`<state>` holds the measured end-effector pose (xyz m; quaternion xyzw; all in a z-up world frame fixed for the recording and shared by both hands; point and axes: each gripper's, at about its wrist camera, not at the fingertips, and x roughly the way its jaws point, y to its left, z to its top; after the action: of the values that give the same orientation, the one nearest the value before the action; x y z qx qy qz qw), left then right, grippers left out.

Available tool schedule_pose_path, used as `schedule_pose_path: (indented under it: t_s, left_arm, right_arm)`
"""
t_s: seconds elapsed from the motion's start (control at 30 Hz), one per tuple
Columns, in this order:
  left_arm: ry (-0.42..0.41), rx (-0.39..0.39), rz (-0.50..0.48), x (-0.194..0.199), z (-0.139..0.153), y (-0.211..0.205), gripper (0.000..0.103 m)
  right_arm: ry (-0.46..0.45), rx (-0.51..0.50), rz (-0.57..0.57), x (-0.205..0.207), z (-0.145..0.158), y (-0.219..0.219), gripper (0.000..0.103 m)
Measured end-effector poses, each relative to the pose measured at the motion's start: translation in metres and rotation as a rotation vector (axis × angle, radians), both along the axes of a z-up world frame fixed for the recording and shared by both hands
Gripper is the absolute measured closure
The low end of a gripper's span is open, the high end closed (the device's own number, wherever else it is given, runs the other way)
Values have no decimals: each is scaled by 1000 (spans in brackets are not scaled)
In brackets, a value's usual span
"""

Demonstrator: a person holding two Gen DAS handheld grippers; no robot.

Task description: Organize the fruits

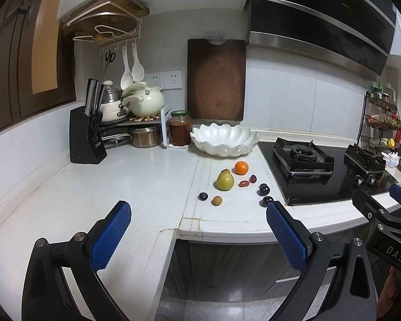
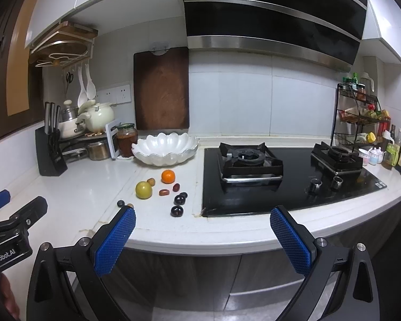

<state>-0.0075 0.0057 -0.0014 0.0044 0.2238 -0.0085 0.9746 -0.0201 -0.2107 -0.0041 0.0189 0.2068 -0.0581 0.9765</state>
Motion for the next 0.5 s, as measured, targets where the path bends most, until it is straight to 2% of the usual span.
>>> schedule_pose_path:
  t_s: [0.3, 0.5]
  left_arm:
    - [63, -18, -19, 23, -12, -1, 0]
    - [78, 21, -30, 51, -18, -8, 0]
  right_arm:
    - [47, 4, 20, 22, -11, 6, 1]
    - [80, -4, 18, 48, -21, 6, 1]
